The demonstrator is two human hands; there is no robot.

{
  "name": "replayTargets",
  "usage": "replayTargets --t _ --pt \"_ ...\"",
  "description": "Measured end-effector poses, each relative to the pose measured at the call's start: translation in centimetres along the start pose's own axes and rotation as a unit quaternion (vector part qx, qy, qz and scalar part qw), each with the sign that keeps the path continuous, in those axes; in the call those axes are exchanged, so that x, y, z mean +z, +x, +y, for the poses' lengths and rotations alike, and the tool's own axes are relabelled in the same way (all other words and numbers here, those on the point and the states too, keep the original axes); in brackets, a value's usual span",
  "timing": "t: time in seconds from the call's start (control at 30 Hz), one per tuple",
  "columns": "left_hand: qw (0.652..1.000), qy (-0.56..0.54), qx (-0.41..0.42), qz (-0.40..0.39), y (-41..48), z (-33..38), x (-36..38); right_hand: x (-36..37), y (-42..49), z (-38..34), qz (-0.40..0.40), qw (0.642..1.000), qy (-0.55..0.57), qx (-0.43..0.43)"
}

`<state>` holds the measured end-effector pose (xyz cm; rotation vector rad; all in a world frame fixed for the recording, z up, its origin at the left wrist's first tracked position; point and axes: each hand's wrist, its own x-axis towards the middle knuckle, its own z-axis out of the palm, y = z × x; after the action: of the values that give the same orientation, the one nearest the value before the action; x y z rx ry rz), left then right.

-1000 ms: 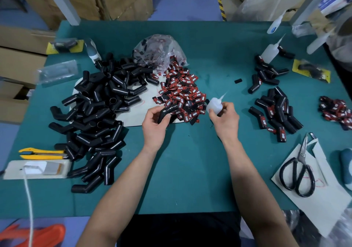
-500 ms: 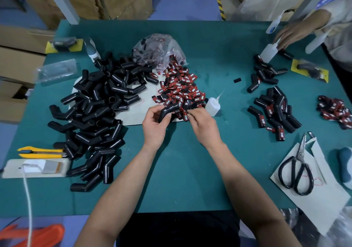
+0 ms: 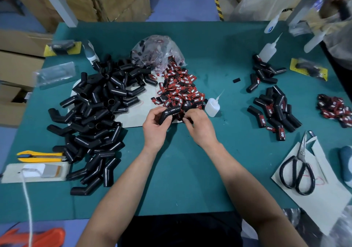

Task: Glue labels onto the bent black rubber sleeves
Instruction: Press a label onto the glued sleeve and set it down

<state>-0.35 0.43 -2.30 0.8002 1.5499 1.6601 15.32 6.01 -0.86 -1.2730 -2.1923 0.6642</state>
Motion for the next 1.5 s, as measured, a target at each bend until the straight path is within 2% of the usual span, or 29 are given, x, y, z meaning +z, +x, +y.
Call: replayTargets --t 0.1,0.3,0.43,0.63,0.77,0.87,0.97,1.13,1.37,1.43,1.5 --pt "1.0 0.001 0.001 -0.013 0.0 0.1 0.0 -0.7 -0.5 0.1 0.043 0.997 0.06 0.036" --pt "0.998 0.037 0.037 -0.035 -0.3 0.0 -0.1 -0.8 -0.7 -0.1 0.058 0.986 0.151 0.03" --pt "0.997 0.042 0.054 -0.045 -0.4 0.1 -0.2 -1.0 -0.4 0.1 0.026 0.978 0.201 0.055" --pt "0.998 0.018 0.058 -0.03 -0.6 0.0 -0.3 -1.0 -0.9 0.1 0.059 0.986 0.155 0.007" --pt "0.999 0.01 0.052 0.006 -0.5 -0.1 -0.3 -0.7 -0.4 0.6 0.044 0.998 0.049 0.003" --pt "0.998 0.013 0.056 0.014 -0.5 0.0 -0.4 -0.6 0.0 1.1 0.023 0.997 -0.05 -0.058" --pt "0.998 0.017 0.056 0.014 -0.6 0.1 -0.3 -0.6 0.2 1.1 -0.003 0.99 -0.084 -0.116" --pt "0.998 0.018 0.053 0.003 -0.5 -0.2 -0.3 -0.8 0.1 2.0 -0.038 0.983 -0.107 -0.145" --pt "0.996 0.03 0.063 -0.049 -0.8 0.5 -0.3 -1.2 -0.1 1.9 -0.011 0.994 0.004 -0.109" --pt "0.996 0.029 0.057 -0.06 -1.1 0.7 -0.1 -1.4 -0.3 1.3 0.039 0.995 0.085 -0.042" --pt "0.997 0.02 0.04 -0.058 -1.5 0.9 0.0 -1.8 -0.3 0.7 0.109 0.978 0.174 0.033"
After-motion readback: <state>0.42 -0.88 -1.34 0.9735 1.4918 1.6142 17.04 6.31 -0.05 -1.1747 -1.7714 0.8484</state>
